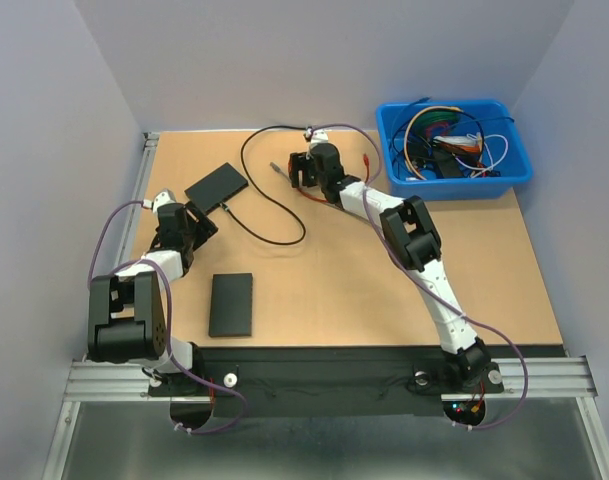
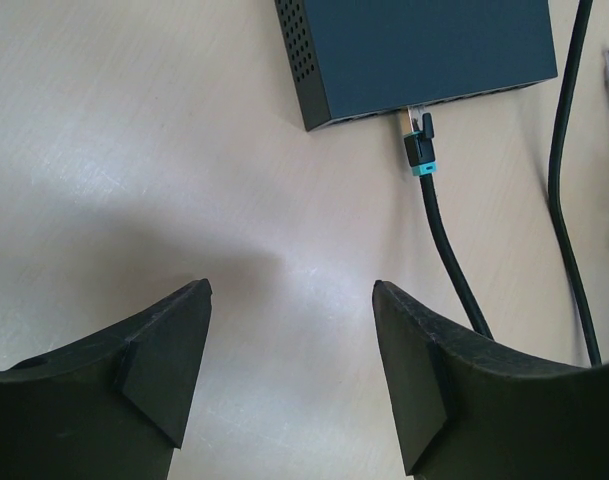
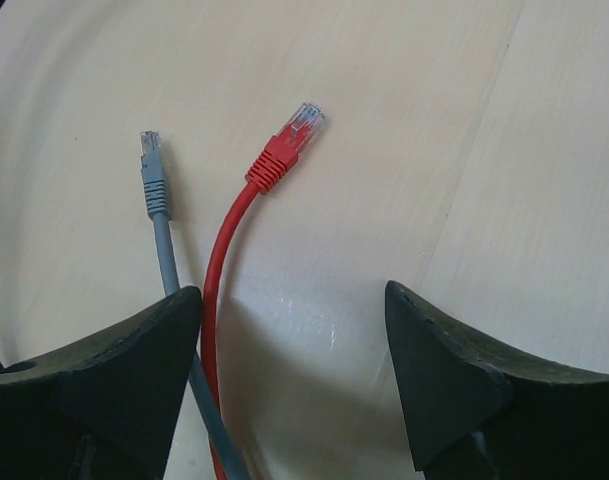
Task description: Insert the plug into the switch port
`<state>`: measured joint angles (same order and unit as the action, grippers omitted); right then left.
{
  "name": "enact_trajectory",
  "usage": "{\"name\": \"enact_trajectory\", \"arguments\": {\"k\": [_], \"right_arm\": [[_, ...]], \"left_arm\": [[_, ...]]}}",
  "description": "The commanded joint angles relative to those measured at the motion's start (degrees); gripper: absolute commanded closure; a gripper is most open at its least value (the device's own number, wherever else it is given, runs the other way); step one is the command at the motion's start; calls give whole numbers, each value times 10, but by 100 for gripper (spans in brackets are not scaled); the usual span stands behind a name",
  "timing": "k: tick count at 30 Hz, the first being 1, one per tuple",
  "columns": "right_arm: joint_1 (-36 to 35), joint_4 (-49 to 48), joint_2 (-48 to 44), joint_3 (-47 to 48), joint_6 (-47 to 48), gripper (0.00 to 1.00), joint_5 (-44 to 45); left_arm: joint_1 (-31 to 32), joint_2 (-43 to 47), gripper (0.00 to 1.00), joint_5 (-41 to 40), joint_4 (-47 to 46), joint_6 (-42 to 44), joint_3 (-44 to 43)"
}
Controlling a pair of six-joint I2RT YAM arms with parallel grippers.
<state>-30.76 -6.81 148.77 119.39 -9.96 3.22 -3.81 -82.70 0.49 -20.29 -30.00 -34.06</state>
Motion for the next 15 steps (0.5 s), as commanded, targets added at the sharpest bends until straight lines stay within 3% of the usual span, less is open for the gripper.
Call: {"name": "enact_trajectory", "arguments": {"k": [1,15], "right_arm": [[-2,-65,-45,-38,-23,21,-29],[-3,-115,-65,-72,-38,23,-92]], "left_arm": [[0,2,23,-8,-26,11,6],[1,-12,24,11,-29,12,-2]]}}
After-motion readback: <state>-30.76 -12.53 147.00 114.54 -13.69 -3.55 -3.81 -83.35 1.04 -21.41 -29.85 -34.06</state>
